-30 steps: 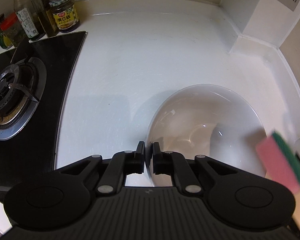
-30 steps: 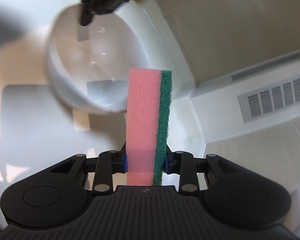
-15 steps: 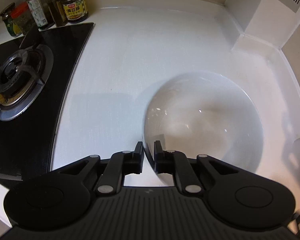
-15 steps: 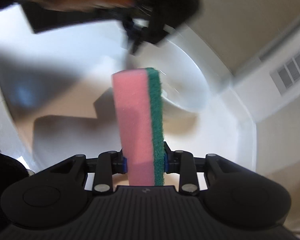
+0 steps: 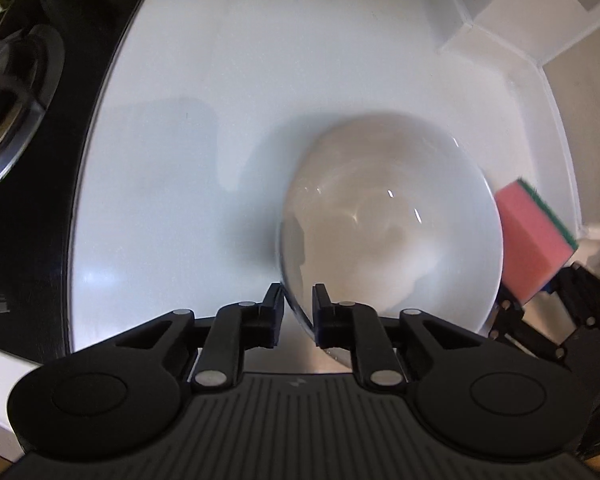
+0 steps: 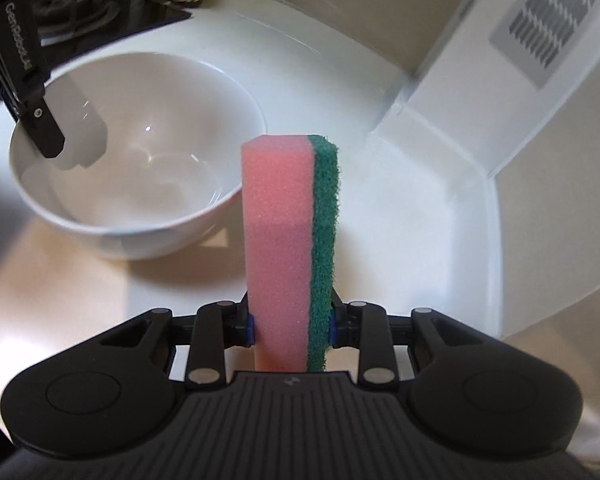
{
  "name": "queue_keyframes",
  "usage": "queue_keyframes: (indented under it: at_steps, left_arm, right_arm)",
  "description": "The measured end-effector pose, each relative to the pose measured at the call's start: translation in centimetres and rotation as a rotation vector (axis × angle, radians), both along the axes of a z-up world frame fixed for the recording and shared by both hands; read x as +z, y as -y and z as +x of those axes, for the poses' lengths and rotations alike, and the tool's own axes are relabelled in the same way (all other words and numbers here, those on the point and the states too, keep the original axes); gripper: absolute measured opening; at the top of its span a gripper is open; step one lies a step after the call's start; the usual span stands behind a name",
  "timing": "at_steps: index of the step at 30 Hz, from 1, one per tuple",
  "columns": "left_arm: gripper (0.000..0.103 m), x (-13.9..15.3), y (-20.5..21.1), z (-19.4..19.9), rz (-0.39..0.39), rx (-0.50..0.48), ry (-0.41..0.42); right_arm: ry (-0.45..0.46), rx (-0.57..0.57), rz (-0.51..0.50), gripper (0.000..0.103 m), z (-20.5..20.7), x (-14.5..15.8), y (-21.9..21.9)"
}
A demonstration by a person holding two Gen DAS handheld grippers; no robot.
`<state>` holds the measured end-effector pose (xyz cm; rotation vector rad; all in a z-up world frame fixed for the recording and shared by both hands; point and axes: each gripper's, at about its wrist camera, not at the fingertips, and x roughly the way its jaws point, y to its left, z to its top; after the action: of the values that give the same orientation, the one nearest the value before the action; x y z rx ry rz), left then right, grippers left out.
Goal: Clean bowl
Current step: 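Hold the bowl with the left gripper while the right gripper scrubs its inside with the sponge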
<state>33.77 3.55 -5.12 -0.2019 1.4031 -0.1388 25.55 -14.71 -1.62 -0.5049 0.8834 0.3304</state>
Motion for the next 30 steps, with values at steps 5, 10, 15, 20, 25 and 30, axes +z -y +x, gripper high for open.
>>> queue_keyframes:
  at_steps: [5,10,15,20,25,30]
  left_arm:
    - [0.015,1.6,1.8,3.8,0.086,-0.196,0.08]
    - [0.012,0.3,4.3,5.0,0.161,-0.371,0.123]
    - [0.014,-0.4,5.1,3.3,0.203,-0.395,0.223]
    - [0.018,-0.7,4.6,2.2,0.193,-0.233,0.268]
    - [0.019,-1.3,4.4,1.2,0.213,-0.072,0.281]
    - [0.019,-1.5,3.6,0.6,0.196,0.052,0.243]
  right_arm:
    - [-0.096,-0.031,0.043,0.026,3.0,0.2,0.2]
    - [-0.201,-0.064,0.082,0.027,6.1,0.2,0.3]
    - [-0.325,-0.042,0.151,0.027,8.1,0.6,0.3]
    - [-0.329,-0.07,0.124,0.027,6.4,0.5,-0.5]
    - [-0.286,-0.179,0.153,0.028,2.9,0.5,-1.1]
    - [-0.273,-0.279,0.235,0.028,-0.7,0.5,-1.5]
